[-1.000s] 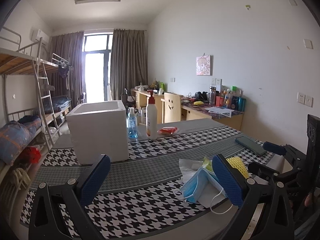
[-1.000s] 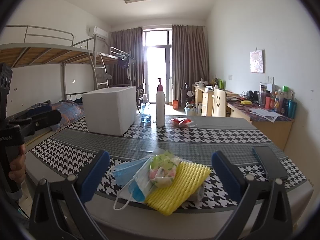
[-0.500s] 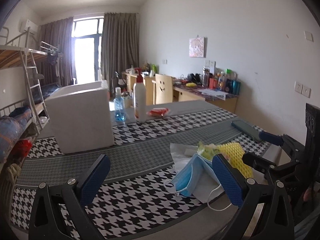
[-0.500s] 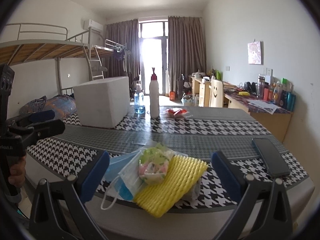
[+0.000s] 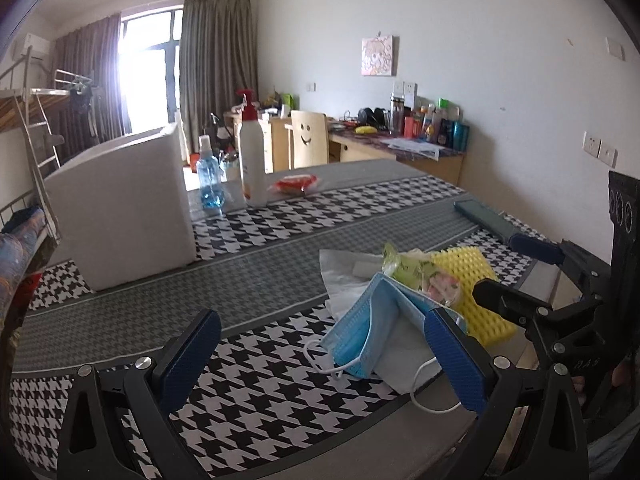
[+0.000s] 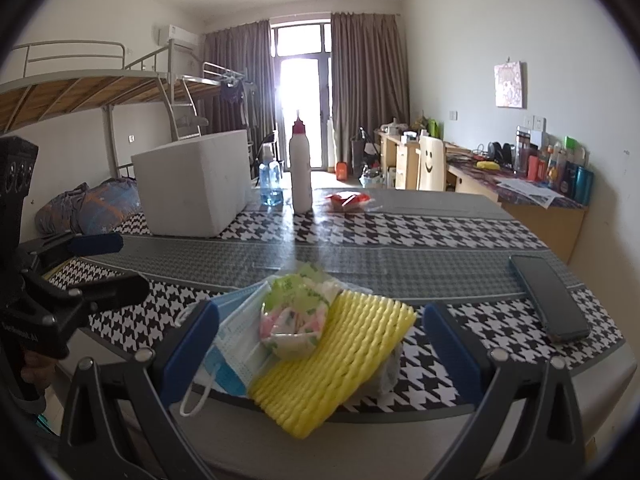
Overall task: Organize soft objects
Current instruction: 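Close the left gripper on the blue face mask while the right gripper grasps the green wipes pack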
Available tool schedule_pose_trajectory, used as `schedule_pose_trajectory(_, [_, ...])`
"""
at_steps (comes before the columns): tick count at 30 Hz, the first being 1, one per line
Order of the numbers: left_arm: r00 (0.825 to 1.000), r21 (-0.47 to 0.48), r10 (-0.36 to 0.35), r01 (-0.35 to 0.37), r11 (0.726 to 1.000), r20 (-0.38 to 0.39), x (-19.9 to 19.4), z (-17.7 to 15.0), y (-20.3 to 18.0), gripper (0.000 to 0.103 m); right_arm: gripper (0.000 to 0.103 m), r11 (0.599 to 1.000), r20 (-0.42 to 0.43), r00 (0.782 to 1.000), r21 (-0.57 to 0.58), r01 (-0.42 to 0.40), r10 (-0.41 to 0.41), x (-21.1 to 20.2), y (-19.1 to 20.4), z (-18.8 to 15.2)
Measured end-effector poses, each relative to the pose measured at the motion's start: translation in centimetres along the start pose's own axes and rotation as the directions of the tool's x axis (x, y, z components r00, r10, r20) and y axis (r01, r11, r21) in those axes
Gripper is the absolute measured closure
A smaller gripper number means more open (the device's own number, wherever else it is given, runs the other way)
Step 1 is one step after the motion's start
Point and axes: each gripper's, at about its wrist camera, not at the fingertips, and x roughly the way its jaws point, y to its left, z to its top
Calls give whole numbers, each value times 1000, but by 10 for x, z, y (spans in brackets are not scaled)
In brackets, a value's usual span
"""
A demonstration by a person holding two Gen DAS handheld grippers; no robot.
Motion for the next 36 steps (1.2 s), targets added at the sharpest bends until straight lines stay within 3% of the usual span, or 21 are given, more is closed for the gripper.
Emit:
schedule_pose_trajectory(15, [994, 15, -36, 38, 999, -102, 40, -3, -1, 9, 7, 999, -68, 997, 11, -31, 32, 20, -5, 4])
schedule_pose_trajectory(23, [984, 35, -93, 99, 994, -150, 52, -5, -6, 24, 22, 998, -115, 991, 15, -66, 67, 30, -4, 6])
schedule_pose_trajectory(36, [974, 56, -124, 137, 989, -189, 67, -6, -12, 43, 54, 992, -191, 973, 33, -124, 128, 39, 0, -1])
